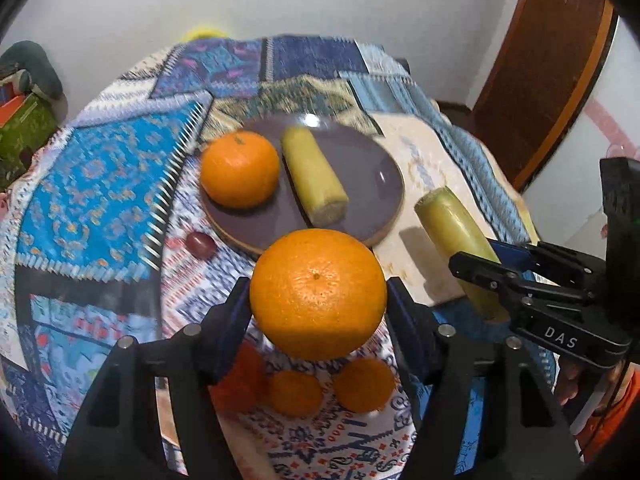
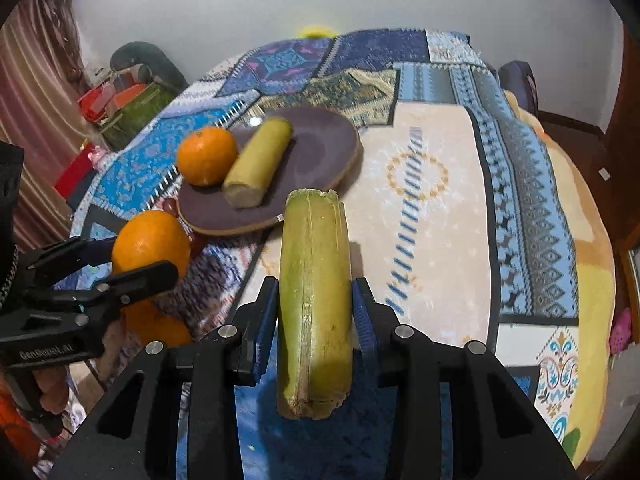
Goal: Organize fruits
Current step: 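Carry the second bamboo shoot onto the plate beside the first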
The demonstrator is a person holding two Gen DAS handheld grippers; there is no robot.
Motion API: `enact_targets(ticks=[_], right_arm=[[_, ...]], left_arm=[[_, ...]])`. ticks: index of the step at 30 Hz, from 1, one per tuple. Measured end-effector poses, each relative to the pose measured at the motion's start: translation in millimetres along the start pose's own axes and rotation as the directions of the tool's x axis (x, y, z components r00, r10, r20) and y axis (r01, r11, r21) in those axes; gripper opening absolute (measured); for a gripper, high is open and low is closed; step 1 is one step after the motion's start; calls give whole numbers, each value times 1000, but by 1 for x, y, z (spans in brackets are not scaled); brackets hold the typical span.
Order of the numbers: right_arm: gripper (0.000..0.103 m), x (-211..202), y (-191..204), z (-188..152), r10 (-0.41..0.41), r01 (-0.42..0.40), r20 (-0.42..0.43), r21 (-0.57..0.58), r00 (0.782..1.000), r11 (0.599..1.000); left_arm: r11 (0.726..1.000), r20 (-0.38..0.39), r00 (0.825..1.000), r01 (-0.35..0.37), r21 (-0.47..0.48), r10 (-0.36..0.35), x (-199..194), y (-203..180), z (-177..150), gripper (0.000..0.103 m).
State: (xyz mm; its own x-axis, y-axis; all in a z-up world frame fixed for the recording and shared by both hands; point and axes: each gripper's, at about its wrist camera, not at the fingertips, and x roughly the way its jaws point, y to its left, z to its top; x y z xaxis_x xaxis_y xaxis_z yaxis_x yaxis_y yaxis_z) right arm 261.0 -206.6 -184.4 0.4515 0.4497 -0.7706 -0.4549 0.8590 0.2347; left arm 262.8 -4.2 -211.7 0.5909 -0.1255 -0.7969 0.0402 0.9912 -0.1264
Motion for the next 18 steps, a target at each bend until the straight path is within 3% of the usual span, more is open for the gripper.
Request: enact_targets(ticks=[9,18], right_arm=[[34,-7,9,31,10,-10,80,-4,997,1000],[34,10,11,51,15,-15,92,-5,996,1000]], left_arm=[[998,6,999,-39,-40,39,8,30,20,66],[998,-22,999,-37,-50,36,40,41,36,66]])
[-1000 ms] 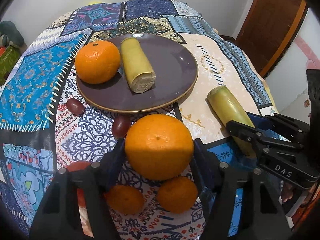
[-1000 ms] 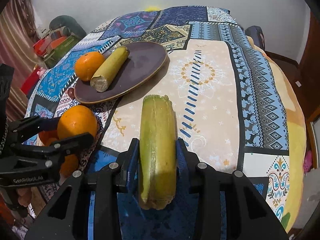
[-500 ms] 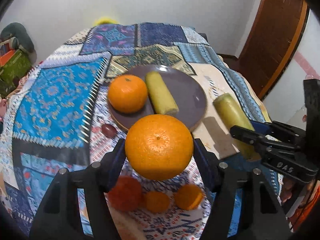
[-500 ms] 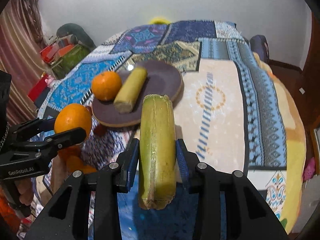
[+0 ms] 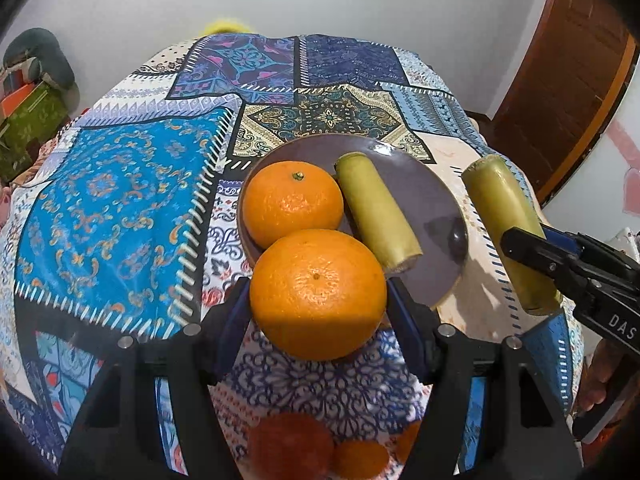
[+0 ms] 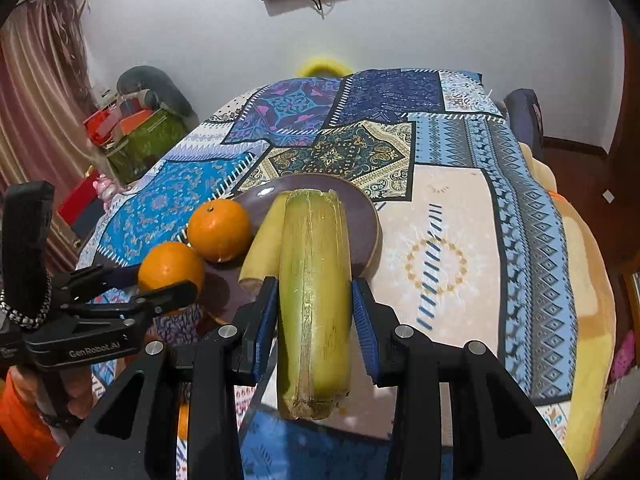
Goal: Organize fruits
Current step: 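Carry the second bamboo shoot onto the plate beside the first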
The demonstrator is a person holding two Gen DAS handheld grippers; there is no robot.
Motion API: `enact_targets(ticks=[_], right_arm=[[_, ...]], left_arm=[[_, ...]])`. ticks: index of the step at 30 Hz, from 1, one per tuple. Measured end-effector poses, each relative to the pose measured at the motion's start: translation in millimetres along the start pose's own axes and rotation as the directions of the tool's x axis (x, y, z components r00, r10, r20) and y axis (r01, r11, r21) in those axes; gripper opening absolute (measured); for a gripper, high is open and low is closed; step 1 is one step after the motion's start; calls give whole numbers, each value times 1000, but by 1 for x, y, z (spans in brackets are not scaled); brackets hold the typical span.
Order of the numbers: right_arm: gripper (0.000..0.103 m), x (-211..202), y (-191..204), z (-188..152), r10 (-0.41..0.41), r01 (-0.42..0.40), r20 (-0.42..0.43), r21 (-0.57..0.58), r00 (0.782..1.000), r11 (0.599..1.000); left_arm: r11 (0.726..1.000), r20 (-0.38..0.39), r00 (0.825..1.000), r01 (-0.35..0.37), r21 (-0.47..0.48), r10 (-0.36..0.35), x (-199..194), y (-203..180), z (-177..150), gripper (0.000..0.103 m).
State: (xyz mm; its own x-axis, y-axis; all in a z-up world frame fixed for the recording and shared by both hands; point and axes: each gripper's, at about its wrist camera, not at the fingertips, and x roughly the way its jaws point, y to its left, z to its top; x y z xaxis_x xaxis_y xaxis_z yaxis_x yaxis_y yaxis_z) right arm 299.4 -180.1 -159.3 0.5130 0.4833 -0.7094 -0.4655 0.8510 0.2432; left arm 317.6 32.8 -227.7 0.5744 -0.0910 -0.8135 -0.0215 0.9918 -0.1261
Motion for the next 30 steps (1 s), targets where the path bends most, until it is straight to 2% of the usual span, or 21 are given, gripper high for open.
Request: enact_targets(ticks=[15,30], right_arm=[[34,39,1,19,31,-30,-26,15,999,999],[34,76,5,36,9,-8,-66,13,998,1000]], left_arm=[[999,2,1000,25,-22,-25,29,2,22,66],[999,-10,999,37,-36,-37,40,8,34,66]])
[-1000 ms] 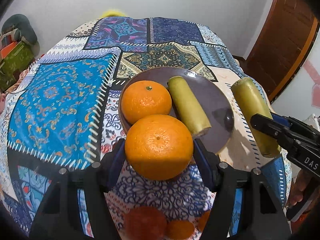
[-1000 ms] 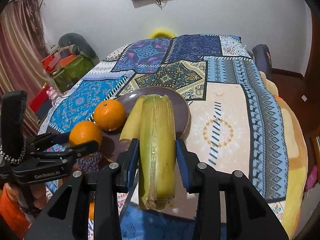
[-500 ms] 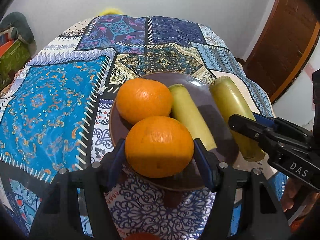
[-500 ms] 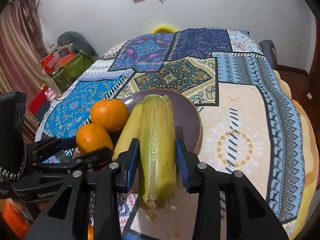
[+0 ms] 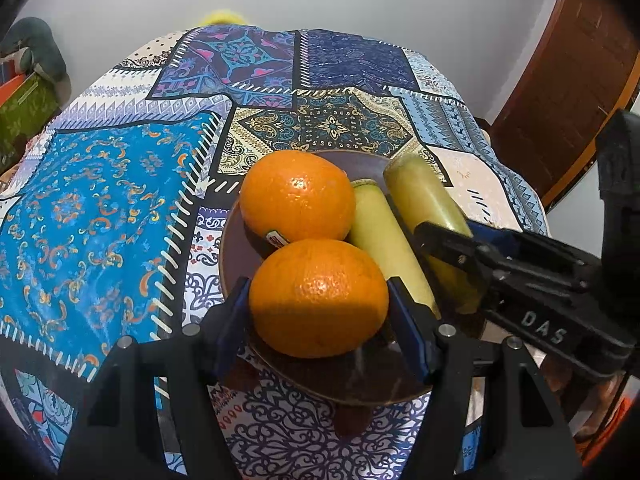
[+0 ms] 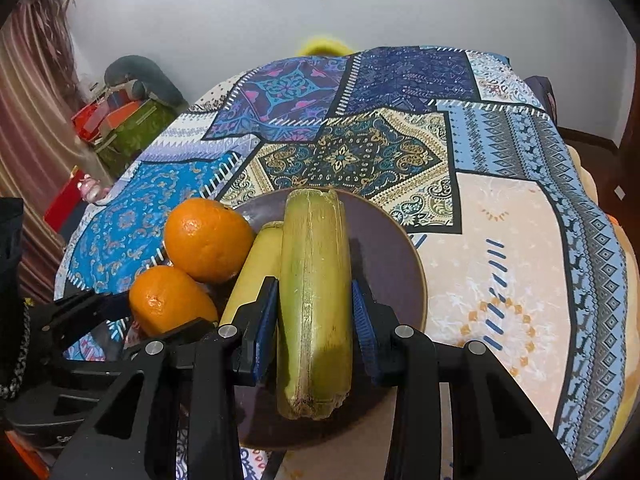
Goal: Organize fruits
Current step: 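Carry the second bamboo shoot onto the plate beside the first, then open the right gripper and pull back from the plate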
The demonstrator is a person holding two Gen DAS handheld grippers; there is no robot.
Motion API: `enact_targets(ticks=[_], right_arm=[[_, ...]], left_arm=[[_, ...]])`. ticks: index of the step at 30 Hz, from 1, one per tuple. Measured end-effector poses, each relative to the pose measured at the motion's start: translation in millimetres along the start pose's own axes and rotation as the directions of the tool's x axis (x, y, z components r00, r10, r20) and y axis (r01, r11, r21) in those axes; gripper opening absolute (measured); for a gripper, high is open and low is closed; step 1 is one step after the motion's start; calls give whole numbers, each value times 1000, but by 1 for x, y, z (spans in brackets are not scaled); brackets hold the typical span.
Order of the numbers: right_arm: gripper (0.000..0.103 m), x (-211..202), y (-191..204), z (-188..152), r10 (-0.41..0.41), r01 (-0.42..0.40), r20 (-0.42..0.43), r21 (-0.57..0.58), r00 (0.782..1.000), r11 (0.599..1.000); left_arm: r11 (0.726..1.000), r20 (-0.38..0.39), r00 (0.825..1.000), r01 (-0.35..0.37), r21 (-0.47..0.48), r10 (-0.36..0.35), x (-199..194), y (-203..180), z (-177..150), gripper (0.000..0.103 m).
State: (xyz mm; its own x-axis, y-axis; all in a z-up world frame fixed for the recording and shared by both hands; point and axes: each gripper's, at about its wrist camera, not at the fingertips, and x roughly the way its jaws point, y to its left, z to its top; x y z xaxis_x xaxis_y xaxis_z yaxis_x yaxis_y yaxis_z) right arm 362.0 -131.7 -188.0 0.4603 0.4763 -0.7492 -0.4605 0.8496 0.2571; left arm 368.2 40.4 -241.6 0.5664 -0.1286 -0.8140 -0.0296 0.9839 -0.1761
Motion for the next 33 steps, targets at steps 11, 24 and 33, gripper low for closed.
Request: enact_targets(ticks=[11,24,33], right_arm=[[37,6,-3,0,1,-1,-26,8,1000,1000],[38,-30,9,-6,-30,33,40,-62,999,998],[38,-81,25,-18,-43,51,91,-82,995,995]], left_arm=[[1000,0,1000,-11,-3,11,-1,2,0,72],[998,38,998,-52,21,51,-40,-6,-9,72],[996,108,991,-84,24,81,-100,-5,-23,72]])
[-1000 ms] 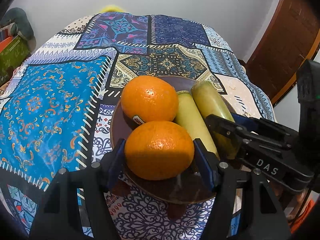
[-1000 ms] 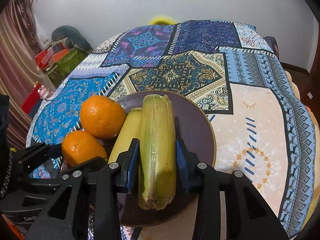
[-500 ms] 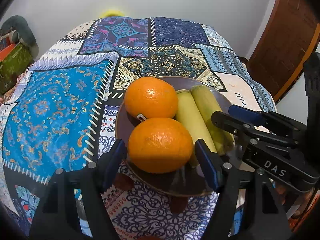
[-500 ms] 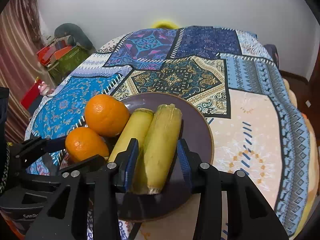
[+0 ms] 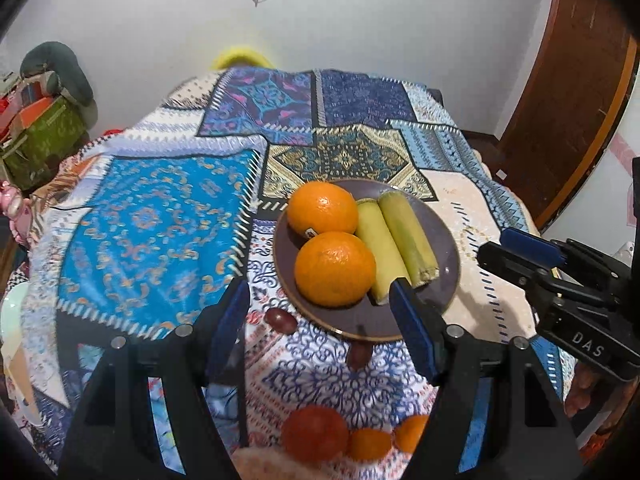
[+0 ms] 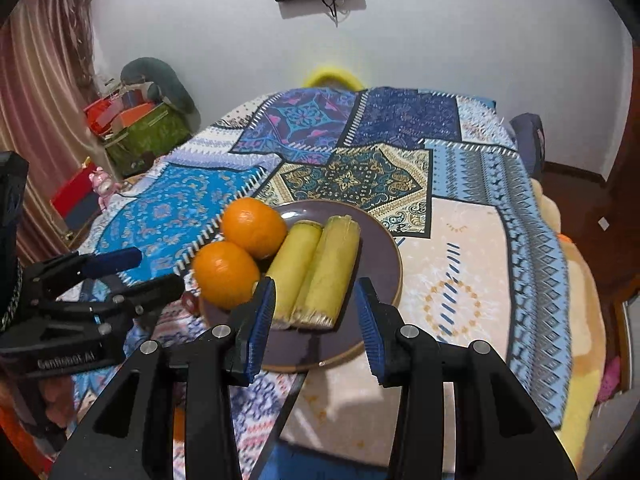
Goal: Organize fruits
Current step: 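Open the right gripper and pull back from the plate, then grasp the peeled pomelo segment with the left gripper and lift it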
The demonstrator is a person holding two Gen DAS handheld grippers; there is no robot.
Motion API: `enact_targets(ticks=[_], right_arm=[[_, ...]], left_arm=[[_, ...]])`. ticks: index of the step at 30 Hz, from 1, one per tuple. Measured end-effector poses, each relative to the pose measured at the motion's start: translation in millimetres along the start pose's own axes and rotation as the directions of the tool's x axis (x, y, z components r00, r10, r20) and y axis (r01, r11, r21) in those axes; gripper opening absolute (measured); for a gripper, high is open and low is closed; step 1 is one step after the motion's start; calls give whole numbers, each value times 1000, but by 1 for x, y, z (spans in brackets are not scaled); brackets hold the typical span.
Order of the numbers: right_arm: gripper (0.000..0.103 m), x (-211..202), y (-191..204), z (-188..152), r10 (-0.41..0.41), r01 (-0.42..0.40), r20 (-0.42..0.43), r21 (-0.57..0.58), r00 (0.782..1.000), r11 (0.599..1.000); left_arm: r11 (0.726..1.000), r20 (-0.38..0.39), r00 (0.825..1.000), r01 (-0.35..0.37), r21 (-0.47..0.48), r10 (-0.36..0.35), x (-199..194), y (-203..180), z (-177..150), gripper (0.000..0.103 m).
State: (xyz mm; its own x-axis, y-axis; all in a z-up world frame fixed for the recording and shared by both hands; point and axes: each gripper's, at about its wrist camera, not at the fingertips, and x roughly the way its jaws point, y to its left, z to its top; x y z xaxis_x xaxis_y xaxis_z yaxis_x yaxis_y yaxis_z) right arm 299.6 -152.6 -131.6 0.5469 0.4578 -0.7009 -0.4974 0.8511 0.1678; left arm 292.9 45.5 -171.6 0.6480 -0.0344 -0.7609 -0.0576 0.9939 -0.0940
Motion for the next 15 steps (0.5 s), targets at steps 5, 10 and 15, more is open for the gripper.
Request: enact_targets(ticks=[5,10,15], right_arm=[[38,-30,13,-4,-8,8,31,-15,999,1000],[44,-58,26,-11,-1,2,59,-24,998,1000],[45,-73,41,-22,0,3,62,-51,998,999]], left_arm=[[1000,43,999,-19,7,19,-38,5,-7,72],[999,80,996,-44,19,42,-69,12,-18,72],[999,73,996,-42,8,41,-85,27,-34,73]])
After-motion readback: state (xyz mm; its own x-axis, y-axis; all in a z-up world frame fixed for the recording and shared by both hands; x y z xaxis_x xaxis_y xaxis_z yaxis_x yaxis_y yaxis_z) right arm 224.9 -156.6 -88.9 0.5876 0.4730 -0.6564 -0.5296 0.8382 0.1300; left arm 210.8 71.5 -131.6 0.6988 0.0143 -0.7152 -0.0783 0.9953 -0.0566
